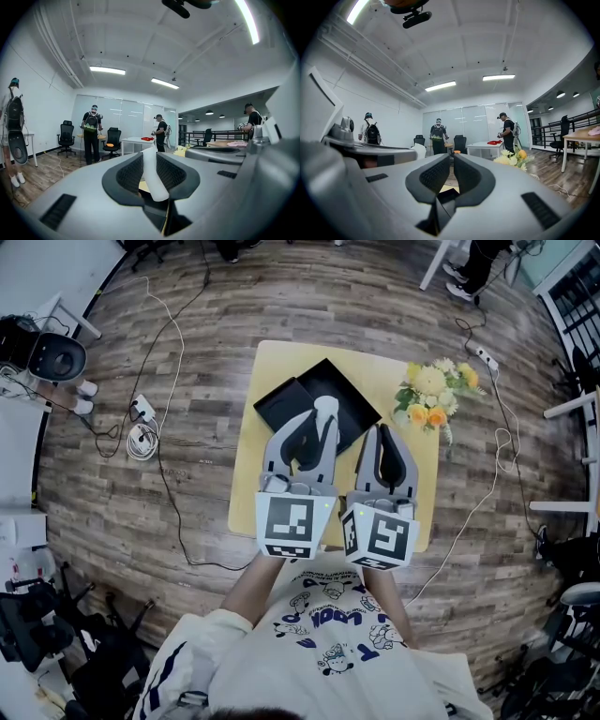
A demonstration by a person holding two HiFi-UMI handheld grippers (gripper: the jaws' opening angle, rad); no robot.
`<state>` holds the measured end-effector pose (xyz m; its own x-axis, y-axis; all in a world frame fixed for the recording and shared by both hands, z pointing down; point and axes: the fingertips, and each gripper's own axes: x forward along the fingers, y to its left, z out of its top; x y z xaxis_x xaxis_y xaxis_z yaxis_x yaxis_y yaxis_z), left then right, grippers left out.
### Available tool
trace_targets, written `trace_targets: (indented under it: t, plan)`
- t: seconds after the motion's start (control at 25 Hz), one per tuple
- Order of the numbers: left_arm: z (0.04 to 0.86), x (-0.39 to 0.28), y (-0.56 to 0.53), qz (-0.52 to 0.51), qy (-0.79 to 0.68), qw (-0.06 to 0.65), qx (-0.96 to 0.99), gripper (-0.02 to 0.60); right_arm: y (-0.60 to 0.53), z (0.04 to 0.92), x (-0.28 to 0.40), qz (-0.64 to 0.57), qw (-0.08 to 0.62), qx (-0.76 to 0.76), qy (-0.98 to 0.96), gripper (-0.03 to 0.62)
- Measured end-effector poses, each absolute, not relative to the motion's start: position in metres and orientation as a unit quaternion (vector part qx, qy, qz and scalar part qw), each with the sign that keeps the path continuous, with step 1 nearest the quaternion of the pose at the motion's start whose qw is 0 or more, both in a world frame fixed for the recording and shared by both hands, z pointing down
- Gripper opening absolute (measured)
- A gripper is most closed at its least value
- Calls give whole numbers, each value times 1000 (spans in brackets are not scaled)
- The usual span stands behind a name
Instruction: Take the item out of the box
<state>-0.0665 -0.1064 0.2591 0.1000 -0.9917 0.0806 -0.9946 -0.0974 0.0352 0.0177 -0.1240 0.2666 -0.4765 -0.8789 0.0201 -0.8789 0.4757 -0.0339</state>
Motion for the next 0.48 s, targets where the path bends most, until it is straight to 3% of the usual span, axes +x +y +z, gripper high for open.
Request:
trace_targets:
  t: [0.48]
  plan:
    - [257,-69,-105,19,-669,38,742,91,-123,265,16,-18,0,-513,858,44]
